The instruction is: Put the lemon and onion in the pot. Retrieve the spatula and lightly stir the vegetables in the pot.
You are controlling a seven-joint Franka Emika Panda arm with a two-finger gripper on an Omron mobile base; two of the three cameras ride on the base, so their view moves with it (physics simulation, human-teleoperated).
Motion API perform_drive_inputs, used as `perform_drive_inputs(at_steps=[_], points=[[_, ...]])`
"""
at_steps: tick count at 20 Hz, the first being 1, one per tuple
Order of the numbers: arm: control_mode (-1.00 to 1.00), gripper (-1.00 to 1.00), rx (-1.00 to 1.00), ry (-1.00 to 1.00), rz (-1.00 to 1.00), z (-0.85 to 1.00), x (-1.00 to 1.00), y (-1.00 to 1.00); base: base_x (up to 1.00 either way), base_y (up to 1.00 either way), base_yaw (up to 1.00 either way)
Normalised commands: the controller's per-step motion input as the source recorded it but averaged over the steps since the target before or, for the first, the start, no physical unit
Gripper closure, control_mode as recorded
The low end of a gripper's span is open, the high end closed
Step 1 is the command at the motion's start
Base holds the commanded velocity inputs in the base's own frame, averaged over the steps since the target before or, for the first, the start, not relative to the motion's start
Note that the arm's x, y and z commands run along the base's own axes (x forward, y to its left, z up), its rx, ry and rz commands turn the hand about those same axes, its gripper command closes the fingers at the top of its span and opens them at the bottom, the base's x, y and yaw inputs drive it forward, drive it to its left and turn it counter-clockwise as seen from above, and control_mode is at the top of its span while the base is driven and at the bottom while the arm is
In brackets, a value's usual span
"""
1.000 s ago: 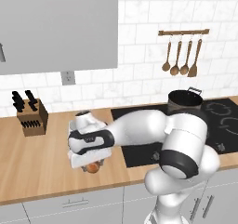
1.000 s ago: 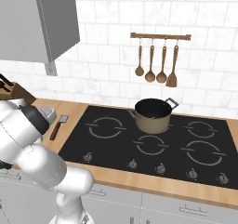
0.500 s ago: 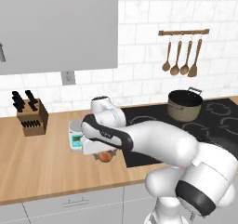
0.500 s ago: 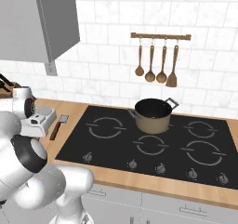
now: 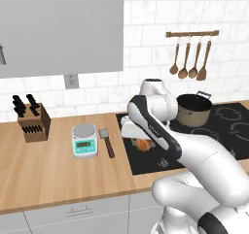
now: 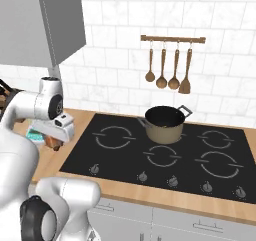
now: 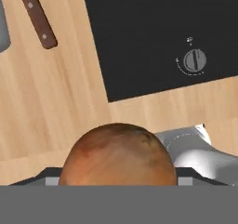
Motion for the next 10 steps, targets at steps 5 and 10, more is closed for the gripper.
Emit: perform_drive_inputs(at_steps=[5,10], points=[[-1.0,1.0,0.0,0.0,-0.36,0.58,0.39,-1.0,0.0,0.0,0.0],[-1.0,1.0,0.0,0.0,-0.35,0.42,0.59,-1.0,0.0,0.0,0.0]])
